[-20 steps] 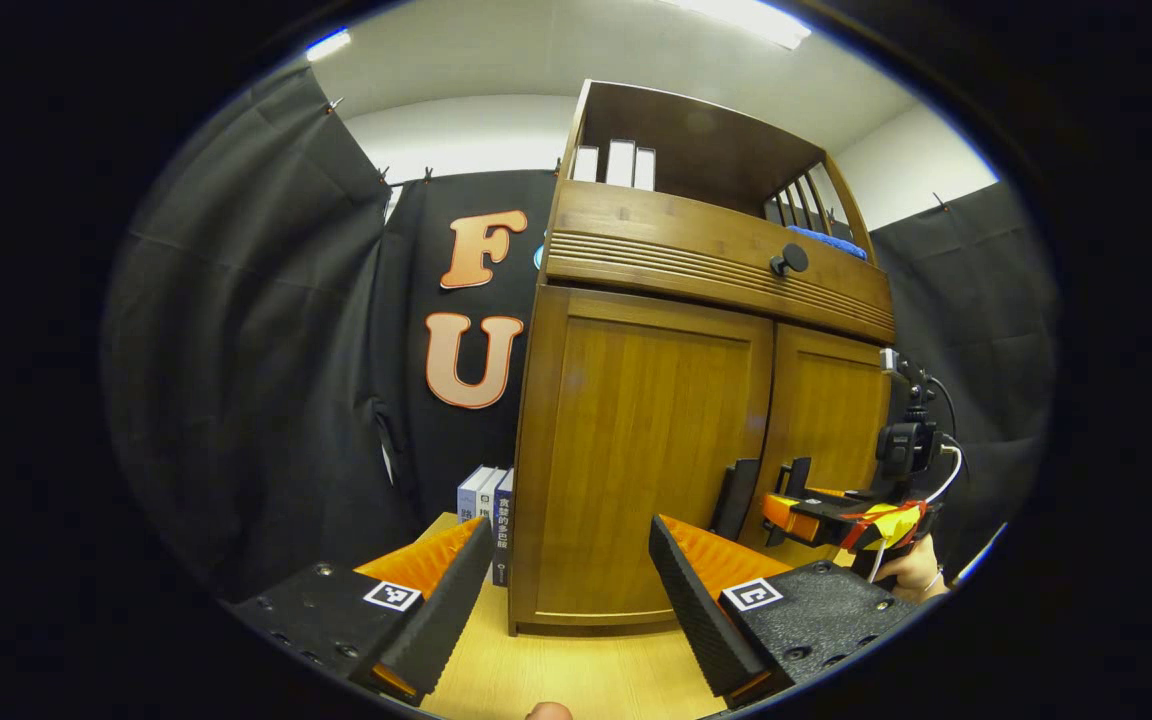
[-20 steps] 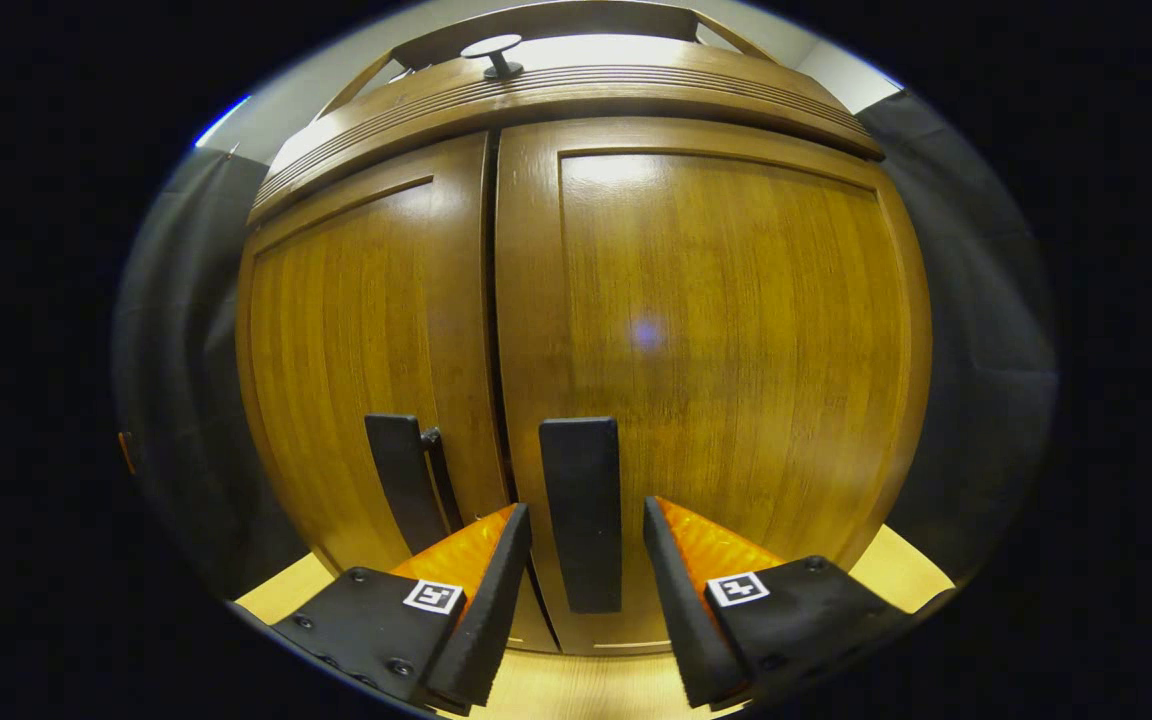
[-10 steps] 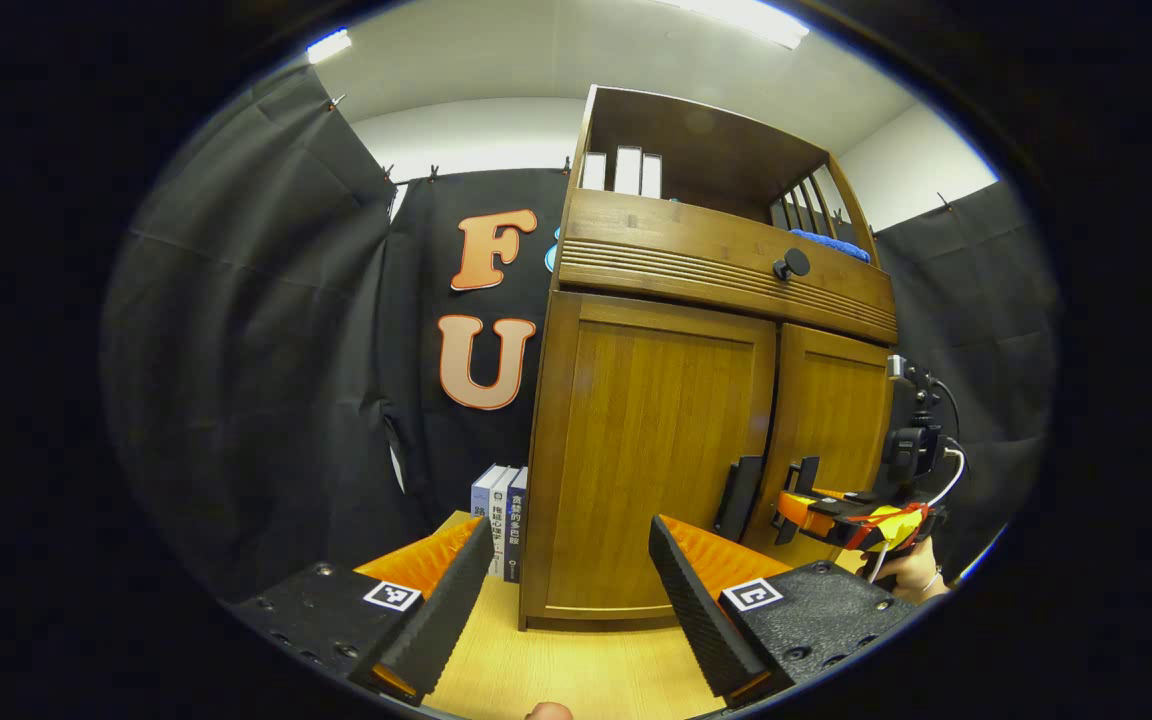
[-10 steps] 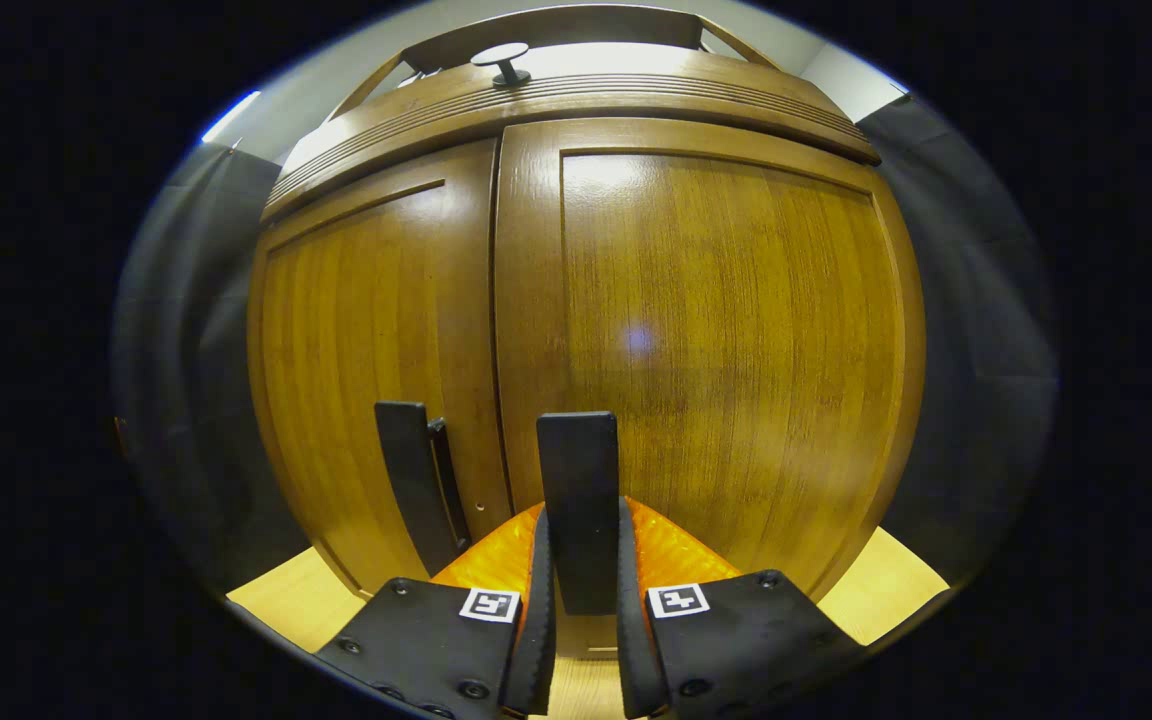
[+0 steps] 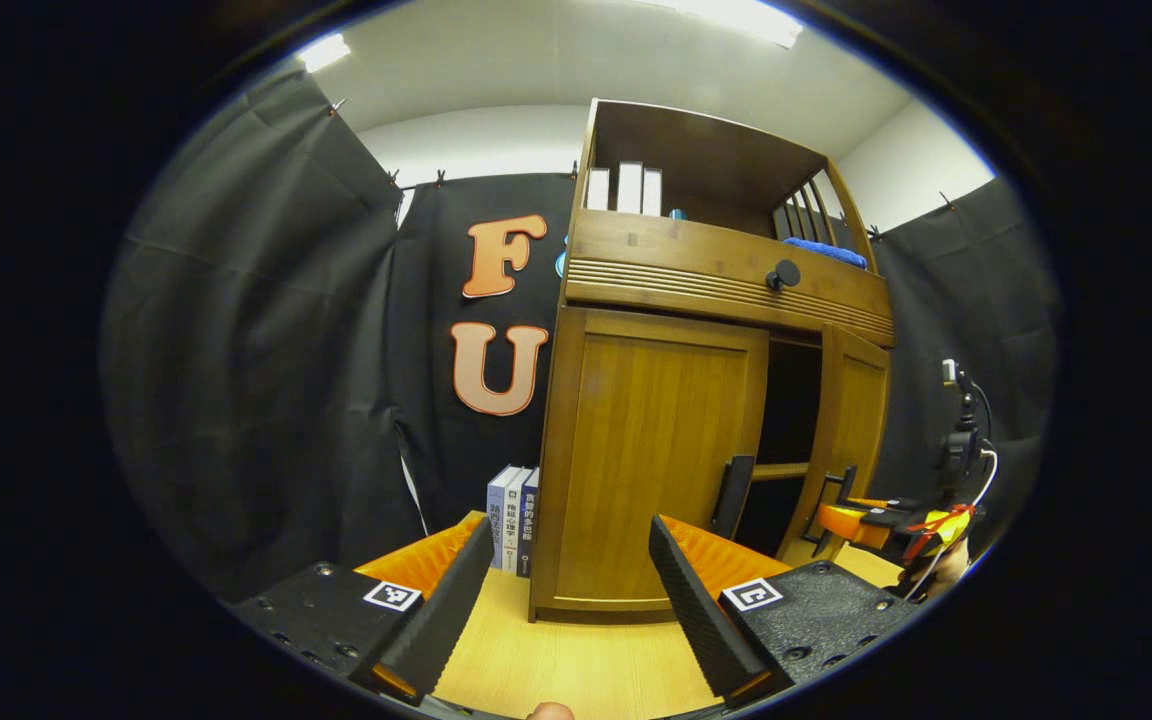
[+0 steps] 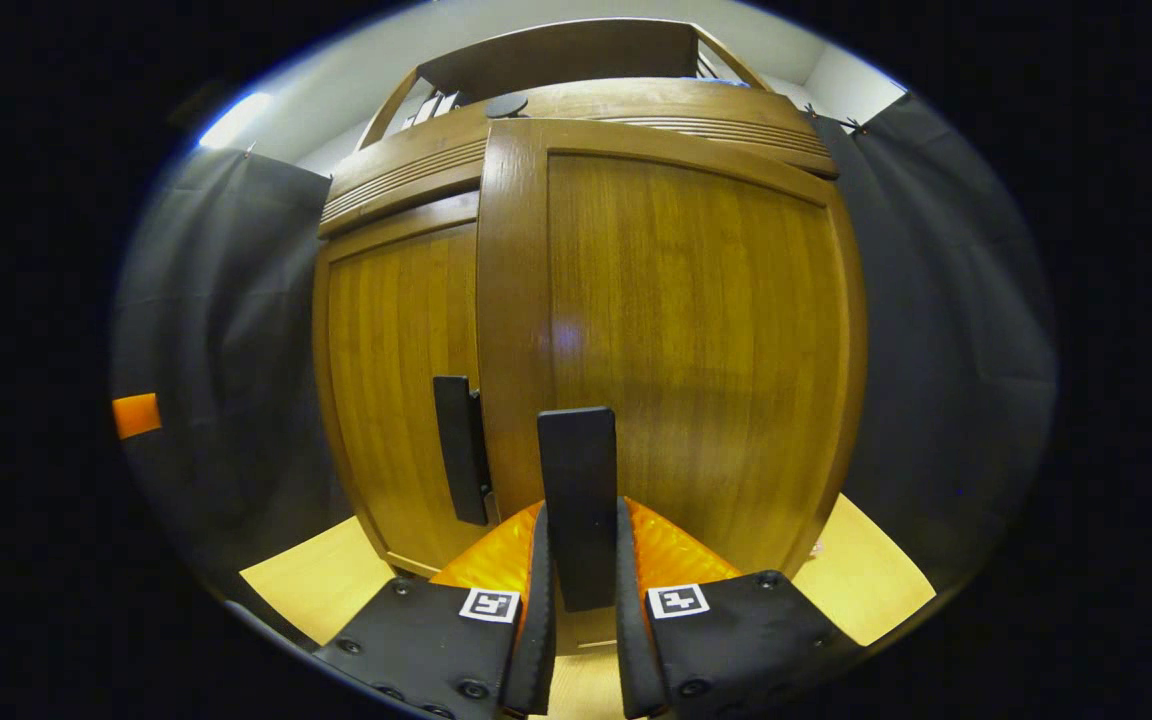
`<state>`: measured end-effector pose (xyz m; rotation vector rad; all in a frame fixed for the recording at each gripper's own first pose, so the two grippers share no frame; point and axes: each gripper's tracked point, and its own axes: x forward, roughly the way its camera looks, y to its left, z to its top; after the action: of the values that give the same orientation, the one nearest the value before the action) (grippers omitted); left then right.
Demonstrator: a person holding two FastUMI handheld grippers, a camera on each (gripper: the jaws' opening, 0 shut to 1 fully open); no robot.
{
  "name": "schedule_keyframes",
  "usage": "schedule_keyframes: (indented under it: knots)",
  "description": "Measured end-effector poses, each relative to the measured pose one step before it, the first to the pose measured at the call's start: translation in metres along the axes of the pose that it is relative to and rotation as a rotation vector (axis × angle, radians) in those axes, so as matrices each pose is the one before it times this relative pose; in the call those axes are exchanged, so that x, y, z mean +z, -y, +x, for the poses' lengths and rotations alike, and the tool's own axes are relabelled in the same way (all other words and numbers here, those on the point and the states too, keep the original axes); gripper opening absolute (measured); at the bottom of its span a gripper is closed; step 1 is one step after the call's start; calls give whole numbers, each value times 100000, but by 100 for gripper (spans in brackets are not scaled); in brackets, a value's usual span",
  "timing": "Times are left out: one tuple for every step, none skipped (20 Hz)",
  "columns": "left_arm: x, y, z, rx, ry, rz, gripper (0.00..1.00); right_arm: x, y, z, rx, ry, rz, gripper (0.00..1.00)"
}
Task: Open the right door of the double-door shoe cabinet with the right hand, and open the left door with the left hand.
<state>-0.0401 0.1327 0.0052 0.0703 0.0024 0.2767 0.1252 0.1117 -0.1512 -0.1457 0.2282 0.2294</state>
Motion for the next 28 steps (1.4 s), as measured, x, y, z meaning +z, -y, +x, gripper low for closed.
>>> schedule_keyframes:
  knots:
    - [187, 73, -431, 392, -29, 15, 92, 18, 300, -720, 280, -171, 473, 34]
    - [79, 49, -436, 183, -28, -76, 94, -30, 254, -823, 211, -41, 500, 34]
    - [71, 120, -446, 21, -11, -62, 92, -6, 305, -748, 25, 100, 417, 34]
    - [26, 131, -437, -226, -28, -13, 92, -58, 279, -602, -187, 45, 76, 34]
    - [69, 122, -365, -170, 15, -52, 92, -92, 274, -803, -222, 136, 52, 34]
    - [-58, 156, -299, -215, 30, -135, 92, -42, 337, -712, -308, 21, -16, 39]
    - [60, 119, -224, -280, 123, -48, 92, 11, 433, -658, -297, 60, 180, 39]
    - [37, 250, -341, -470, 76, 44, 92, -84, 622, -802, -392, 133, 157, 27]
    - [-1, 239, -170, -498, -44, -87, 92, 16, 397, -582, -525, 52, 191, 27]
    - [-167, 274, -107, -743, -206, -351, 92, -8, 498, -764, -559, 119, 135, 30]
    - [-158, 359, 5, -783, -432, -691, 92, -4, 517, -623, -632, -74, -69, 33]
    - [-189, 415, -118, -886, -675, -844, 92, 38, 516, -549, -871, 264, -236, 36]
    - [-98, 328, 39, -860, -571, -792, 92, -396, 520, -251, -180, -193, 634, 39]
    - [-110, 274, 10, -685, -422, -435, 92, 345, 599, -916, -670, 30, 140, 25]
    - [-57, 166, 113, -421, -241, -72, 92, -77, 532, -464, -816, -199, 342, 30]
    - [-45, 187, 106, -346, -250, 136, 92, 132, 415, -428, -1086, 307, 238, 26]
    - [8, 249, 81, -374, -178, 155, 92, 110, 554, -431, -1055, 46, -96, 22]
    - [-152, 197, 58, -521, -224, 230, 92, -50, 732, -777, -1760, -104, 465, 25]
    - [-16, 296, -32, -588, -173, 405, 92, 183, 664, -97, -1654, 861, -71, 23]
    - [49, 306, -191, -652, -174, 464, 92, -215, 800, -626, -1343, -417, -924, 21]
    - [-6, 304, 33, -587, -60, 454, 92, 13, 899, -144, -1938, 624, -417, 18]
    - [-28, 275, 107, -478, -45, 496, 92, 143, 1080, -479, -3311, 812, 976, 16]
    - [66, 356, 85, -487, -32, 277, 92, 88, 1012, -377, -2406, -87, -1621, 8]
    - [19, 352, 97, -594, -88, 69, 92, 22, 830, -142, -1631, 438, -497, 8]
    - [5, 387, 229, -659, -110, 14, 92, 33, 627, -93, -1152, 264, 164, 13]
    - [-303, 353, 342, -611, 70, 209, 92, 101, 633, -208, -741, 133, 349, 8]
    - [-142, 231, 313, -155, -29, 179, 92, -84, 553, -73, -258, -155, 652, 8]
    - [-209, 144, 118, -72, 69, 219, 95, -66, 462, -203, -10, 145, 554, 8]
